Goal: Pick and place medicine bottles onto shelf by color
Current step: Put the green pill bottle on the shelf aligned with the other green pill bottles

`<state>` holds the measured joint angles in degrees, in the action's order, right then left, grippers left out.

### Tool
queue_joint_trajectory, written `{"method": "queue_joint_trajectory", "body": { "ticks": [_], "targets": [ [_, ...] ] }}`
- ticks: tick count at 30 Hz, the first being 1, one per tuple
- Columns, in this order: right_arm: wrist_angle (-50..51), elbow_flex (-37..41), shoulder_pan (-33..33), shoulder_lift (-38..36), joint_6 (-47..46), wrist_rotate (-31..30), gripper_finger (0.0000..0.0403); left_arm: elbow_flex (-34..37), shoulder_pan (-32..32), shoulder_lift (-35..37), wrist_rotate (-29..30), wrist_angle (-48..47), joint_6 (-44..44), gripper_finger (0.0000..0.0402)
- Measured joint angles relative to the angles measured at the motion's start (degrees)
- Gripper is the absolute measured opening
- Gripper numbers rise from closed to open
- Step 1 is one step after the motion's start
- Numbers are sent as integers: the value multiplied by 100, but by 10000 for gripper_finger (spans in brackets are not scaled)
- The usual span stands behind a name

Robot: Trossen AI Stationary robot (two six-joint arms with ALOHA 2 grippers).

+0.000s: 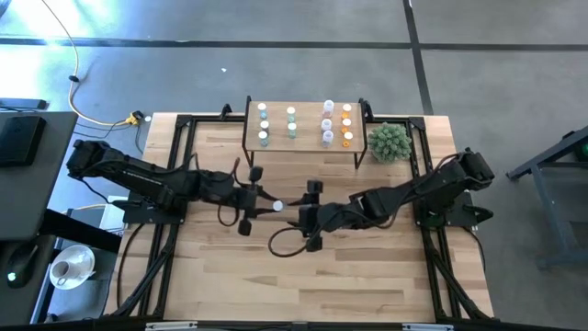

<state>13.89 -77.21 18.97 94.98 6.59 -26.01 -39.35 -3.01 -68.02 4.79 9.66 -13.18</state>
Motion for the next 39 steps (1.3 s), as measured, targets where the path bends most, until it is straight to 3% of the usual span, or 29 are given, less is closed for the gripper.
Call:
{"method": "queue_joint_trajectory", "body": {
  "ticks": [11,20,25,39],
  "targets": [
    [-252,0,-302,0,187,977,213,4,0,-736,52,427,99,91],
    [-116,0,-368,-2,116,984,213,4,-2,-1024,40,1156,83,91],
    [35,0,-366,-2,132,617,213,4,-7,-1024,38,1169,105,91],
    [52,0,-438,-2,96,454,208,4,0,-1021,48,1444,205,90]
  ]
}}
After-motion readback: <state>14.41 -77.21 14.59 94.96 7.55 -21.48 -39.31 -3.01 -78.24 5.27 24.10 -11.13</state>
